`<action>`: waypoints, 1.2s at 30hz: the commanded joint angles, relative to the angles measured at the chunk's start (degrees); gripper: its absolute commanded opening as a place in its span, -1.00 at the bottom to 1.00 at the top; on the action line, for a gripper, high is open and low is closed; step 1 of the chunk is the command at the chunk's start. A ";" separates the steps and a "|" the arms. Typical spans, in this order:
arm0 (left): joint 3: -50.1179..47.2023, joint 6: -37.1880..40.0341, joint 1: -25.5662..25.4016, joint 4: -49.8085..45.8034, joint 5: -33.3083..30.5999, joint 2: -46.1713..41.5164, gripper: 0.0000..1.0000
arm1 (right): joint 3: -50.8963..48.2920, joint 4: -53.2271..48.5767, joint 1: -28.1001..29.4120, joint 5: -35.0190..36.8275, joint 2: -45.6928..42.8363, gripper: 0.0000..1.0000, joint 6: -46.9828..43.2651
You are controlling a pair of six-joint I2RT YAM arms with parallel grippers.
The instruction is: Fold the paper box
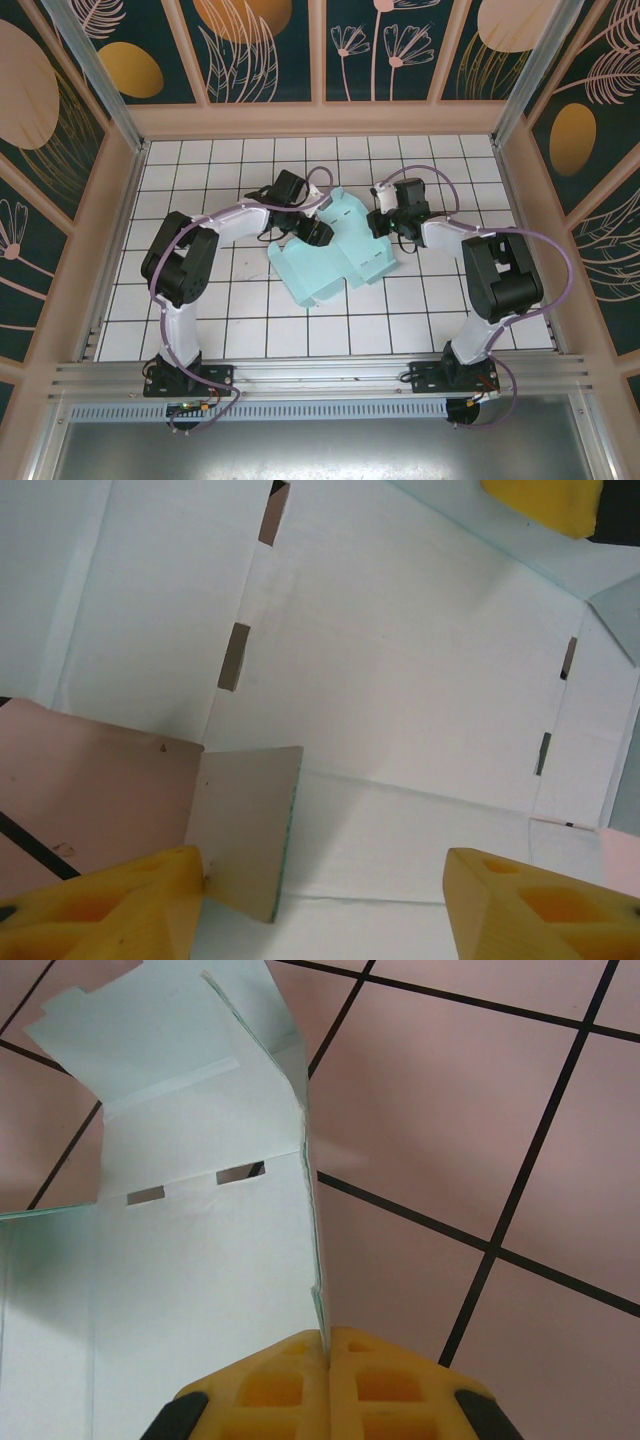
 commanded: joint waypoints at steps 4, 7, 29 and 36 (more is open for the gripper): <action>1.47 2.39 -2.36 -2.55 3.04 1.67 0.08 | 1.55 2.48 0.32 0.54 1.05 -1.00 1.58; 2.26 2.61 -2.54 -3.80 2.73 3.59 0.09 | 1.82 2.48 0.53 0.38 1.26 -1.00 1.69; 6.73 -0.71 -6.08 -7.86 -9.76 6.97 -0.07 | 3.34 0.43 1.82 3.44 3.36 -1.00 2.04; 9.46 -9.61 -6.12 -7.00 -9.14 4.38 0.10 | 2.92 -0.29 1.38 3.88 3.07 -1.00 2.81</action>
